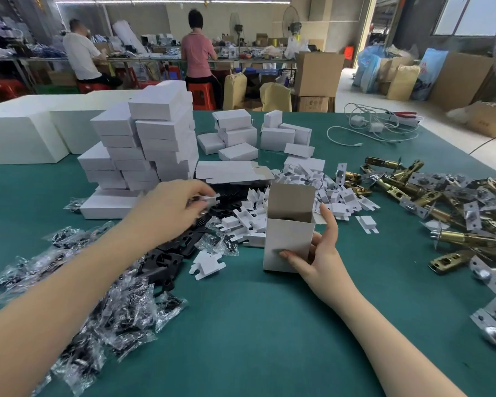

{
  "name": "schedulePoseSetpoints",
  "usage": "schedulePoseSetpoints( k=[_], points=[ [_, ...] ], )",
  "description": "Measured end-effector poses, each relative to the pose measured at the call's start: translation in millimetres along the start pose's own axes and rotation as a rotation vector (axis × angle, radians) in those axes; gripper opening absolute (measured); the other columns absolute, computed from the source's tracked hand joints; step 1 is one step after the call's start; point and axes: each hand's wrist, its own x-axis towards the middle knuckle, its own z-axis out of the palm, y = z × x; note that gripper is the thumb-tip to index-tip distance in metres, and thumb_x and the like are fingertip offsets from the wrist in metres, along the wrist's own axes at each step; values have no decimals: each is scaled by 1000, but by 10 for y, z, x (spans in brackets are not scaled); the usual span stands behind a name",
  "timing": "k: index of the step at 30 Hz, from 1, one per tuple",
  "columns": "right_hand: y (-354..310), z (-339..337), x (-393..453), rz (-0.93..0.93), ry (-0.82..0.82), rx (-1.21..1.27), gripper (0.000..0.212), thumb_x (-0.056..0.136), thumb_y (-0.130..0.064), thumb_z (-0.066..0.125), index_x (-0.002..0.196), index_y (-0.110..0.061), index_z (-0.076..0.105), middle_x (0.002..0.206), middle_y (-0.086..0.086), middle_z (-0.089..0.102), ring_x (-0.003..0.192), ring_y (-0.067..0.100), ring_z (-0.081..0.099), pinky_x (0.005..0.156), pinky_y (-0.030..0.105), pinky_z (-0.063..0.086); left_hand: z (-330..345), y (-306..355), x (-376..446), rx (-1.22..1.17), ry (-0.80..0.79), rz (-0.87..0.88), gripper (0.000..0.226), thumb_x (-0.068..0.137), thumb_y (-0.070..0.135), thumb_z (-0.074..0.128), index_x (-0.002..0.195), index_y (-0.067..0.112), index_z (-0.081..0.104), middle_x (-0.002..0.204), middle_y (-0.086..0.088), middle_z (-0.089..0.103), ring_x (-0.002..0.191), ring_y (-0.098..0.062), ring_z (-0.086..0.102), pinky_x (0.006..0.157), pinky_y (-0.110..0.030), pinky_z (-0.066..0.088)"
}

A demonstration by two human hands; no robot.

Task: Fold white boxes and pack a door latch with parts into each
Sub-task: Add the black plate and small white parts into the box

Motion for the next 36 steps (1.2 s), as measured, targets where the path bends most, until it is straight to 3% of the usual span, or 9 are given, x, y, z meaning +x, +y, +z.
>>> schedulePoseSetpoints(
  k=[2, 4, 8, 17, 20, 23, 26, 30, 36],
  points=[
    [0, -2, -4, -1, -5, -5, 105, 86, -13, 74, 125, -71, -5, 116, -27, 57, 95, -8, 63, 79, 2, 42, -14, 262, -20, -206, 73, 87, 26, 97, 18, 57, 118, 28, 68, 99, 24, 62, 89, 9, 60, 77, -6, 41],
    [3, -2, 1, 0, -6, -1, 103, 86, -13, 74, 127, -68, -3, 116, -26, 57, 95, -8, 63, 81, 2, 42, -8, 480, -30, -425, 119, 129, 27, 94, 9, 61, 111, 27, 71, 97, 28, 61, 87, 15, 61, 75, 0, 42],
    [8, -5, -3, -16, -3, 19, 105, 86, -10, 74, 126, -70, -3, 118, -24, 58, 98, -7, 63, 84, 3, 43, 102, 810, 19, -608, 62, 274, 26, 90, 3, 66, 101, 25, 73, 101, 10, 68, 93, 1, 65, 84, -13, 50],
    [27, -11, -13, -109, 16, -40, 108, 86, -13, 74, 129, -73, -7, 113, -18, 59, 86, -4, 64, 75, 7, 45, 492, 1030, 183, -307, 60, 459, 32, 93, -2, 59, 124, 7, 67, 100, -4, 46, 91, -16, 49, 85, -21, 41],
    [25, -20, -7, -116, 24, -47, 109, 86, -15, 74, 124, -78, -8, 113, -18, 59, 82, 3, 63, 74, 10, 46, 518, 1017, 194, -146, -7, 512, 31, 96, 1, 55, 123, 12, 68, 110, -12, 55, 96, -24, 56, 83, -36, 47],
    [17, -21, -12, -109, 26, -45, 110, 86, -15, 74, 122, -79, -8, 113, -19, 58, 87, 4, 64, 77, 10, 47, 466, 1028, 223, -47, -73, 517, 32, 100, 8, 50, 126, 20, 65, 119, -2, 61, 107, -19, 58, 83, -40, 51],
    [-13, -12, -14, -98, 11, -44, 109, 86, -14, 74, 126, -73, -9, 116, -21, 57, 93, -4, 63, 77, 7, 45, 430, 1055, 237, -116, -54, 477, 32, 100, 10, 50, 125, 25, 64, 121, 5, 64, 110, -16, 58, 86, -42, 51],
    [-24, -6, -18, -86, 1, -35, 102, 87, -13, 73, 132, -62, -4, 114, -23, 57, 89, -5, 63, 73, 6, 45, 456, 1092, 271, -106, -185, 422, 39, 101, 12, 46, 133, 30, 58, 125, 6, 62, 118, -13, 53, 95, -37, 45],
    [0, -6, -12, -84, -6, -29, 99, 86, -11, 73, 140, -50, 0, 108, -14, 63, 81, 0, 64, 72, 10, 46, 422, 1115, 276, -176, -127, 362, 29, 97, 9, 48, 120, 23, 61, 104, 13, 50, 111, -8, 50, 93, -35, 45]
  ],
)
